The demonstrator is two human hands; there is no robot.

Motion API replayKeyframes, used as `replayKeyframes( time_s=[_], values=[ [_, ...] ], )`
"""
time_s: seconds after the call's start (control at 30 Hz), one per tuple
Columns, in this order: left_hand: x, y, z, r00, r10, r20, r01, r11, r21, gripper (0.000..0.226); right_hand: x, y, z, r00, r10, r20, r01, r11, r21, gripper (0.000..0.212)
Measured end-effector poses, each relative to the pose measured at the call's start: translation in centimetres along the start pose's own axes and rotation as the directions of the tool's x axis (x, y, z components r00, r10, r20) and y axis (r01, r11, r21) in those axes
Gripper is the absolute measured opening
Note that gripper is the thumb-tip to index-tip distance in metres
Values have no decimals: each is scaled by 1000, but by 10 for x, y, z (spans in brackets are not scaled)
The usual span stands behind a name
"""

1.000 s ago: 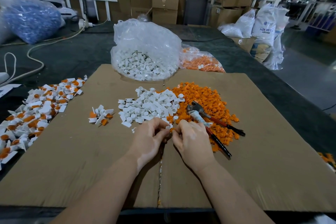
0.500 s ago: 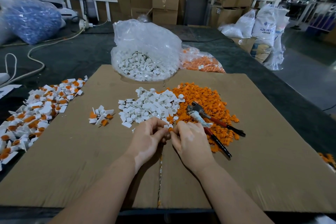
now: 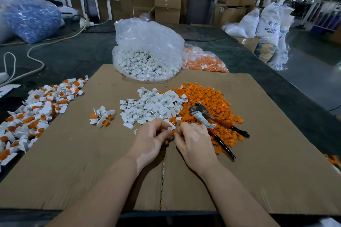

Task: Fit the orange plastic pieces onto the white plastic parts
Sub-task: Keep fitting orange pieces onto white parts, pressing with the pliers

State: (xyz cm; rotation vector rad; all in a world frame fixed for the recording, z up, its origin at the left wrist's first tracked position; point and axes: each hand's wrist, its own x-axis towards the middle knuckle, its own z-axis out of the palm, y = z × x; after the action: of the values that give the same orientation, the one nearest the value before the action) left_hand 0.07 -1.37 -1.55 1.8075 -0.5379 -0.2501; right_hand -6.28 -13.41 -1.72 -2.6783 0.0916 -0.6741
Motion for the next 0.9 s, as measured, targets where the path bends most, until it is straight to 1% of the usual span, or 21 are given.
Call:
replayKeyframes(
  time_s=[0.33, 0.5, 0.53, 0.67, 0.77, 0.9],
  values=[
    [0, 0, 0, 999, 41, 2, -41, 997, 64, 6, -1, 2, 0, 1000, 0, 12, 0, 1000, -12, 18],
    [0, 0, -1, 996, 84, 27, -87, 980, 180, 5, -1, 2, -1, 1000, 11, 8, -11, 1000, -9, 19],
    [0, 0, 0, 997, 77, 25, -80, 981, 175, 5, -1, 2, -1, 1000, 11, 2, -11, 1000, -6, 19],
    [1, 1, -1, 999, -35, -1, 35, 999, -41, 5, 0, 1, -1, 1000, 18, -20, -18, 1000, 25, 16],
    [2, 1, 0, 996, -82, -22, 77, 983, -165, 5, -1, -2, -1, 993, 9, -115, -2, 998, 59, 12],
    [2, 1, 1, 994, -96, -45, 83, 968, -237, 8, -1, -3, -1, 977, 1, -215, 21, 995, 97, 11]
  ],
)
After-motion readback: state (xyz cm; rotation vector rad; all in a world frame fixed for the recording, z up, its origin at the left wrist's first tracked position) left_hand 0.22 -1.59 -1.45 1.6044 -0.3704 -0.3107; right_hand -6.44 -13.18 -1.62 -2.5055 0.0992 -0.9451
